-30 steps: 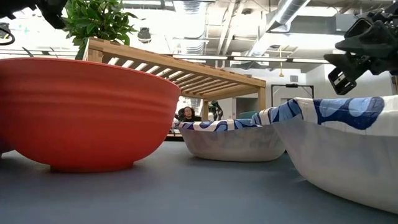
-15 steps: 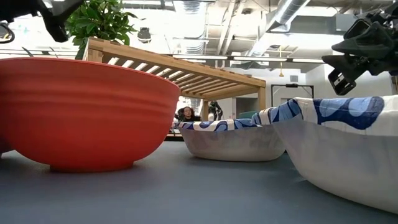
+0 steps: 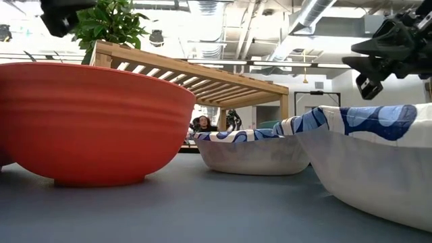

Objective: Place and stack bowls onto a shelf
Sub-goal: Put the pink bowl on the shelf

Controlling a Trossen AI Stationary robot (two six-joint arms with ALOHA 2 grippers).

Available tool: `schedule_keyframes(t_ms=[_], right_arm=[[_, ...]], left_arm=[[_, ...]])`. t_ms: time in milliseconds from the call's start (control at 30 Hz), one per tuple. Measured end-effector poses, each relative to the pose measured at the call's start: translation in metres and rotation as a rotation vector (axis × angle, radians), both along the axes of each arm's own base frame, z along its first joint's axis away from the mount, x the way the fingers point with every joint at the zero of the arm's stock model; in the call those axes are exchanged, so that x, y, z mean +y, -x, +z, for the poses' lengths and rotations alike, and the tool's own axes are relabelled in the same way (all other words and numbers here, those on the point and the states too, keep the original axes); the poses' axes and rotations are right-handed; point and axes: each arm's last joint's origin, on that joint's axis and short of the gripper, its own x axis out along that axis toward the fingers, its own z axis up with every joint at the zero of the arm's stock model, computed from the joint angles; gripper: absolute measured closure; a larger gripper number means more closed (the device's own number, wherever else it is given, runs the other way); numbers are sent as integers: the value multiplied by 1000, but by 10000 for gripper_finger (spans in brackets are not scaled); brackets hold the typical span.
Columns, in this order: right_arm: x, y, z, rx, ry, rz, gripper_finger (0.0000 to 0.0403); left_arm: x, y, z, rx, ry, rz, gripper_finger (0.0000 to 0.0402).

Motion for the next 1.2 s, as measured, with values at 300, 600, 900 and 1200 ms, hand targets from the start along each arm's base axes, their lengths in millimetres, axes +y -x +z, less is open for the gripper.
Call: schedule_keyframes(t_ms=[300, 600, 900, 1200], right_arm=[[0, 0, 0, -3, 2, -17, 259], [-1, 0, 0, -2, 0, -24, 259], [-1, 0, 0, -2, 2, -28, 259], [-1, 0, -3, 32, 7, -28, 259]], left_arm=[[-34, -44, -4, 755, -144, 24, 151], [-52, -61, -60, 1060, -219, 7, 151], [-42, -44, -76, 1082, -177, -8, 151], [-40, -36, -97, 1087, -48, -82, 156]])
